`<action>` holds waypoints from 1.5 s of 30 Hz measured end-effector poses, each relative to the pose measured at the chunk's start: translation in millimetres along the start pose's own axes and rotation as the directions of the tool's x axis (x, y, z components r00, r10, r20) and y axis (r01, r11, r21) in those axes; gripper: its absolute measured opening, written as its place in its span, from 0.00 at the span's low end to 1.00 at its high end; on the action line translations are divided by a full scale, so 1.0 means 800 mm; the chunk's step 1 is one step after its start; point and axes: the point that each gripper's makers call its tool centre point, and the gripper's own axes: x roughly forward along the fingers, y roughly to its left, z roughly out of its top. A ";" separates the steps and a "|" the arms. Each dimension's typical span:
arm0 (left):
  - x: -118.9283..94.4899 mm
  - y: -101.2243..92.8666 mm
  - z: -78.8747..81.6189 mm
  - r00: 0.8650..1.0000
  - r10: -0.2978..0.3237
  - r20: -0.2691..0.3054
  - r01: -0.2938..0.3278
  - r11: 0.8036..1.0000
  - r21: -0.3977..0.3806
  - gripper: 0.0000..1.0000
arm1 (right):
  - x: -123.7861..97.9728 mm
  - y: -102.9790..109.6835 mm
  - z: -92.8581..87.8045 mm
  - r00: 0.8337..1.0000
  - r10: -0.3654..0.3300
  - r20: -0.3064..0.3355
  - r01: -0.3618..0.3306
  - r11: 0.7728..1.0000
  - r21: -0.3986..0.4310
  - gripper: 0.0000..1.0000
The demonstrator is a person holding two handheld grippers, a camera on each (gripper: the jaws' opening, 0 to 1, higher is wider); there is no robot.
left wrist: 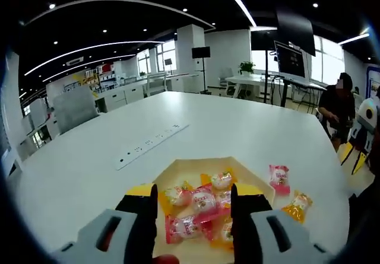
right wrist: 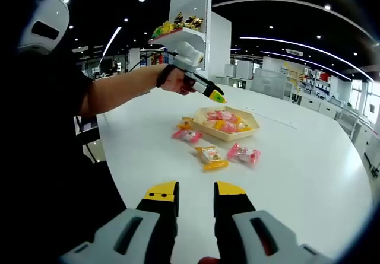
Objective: Pick up the marshmallows scattered on the table and place them into the bowl on the table
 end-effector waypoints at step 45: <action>-0.059 -0.012 0.013 0.996 -0.064 0.054 0.063 0.998 0.016 0.50 | 0.013 0.004 0.007 0.999 -0.003 -0.045 0.002 1.000 -0.026 0.24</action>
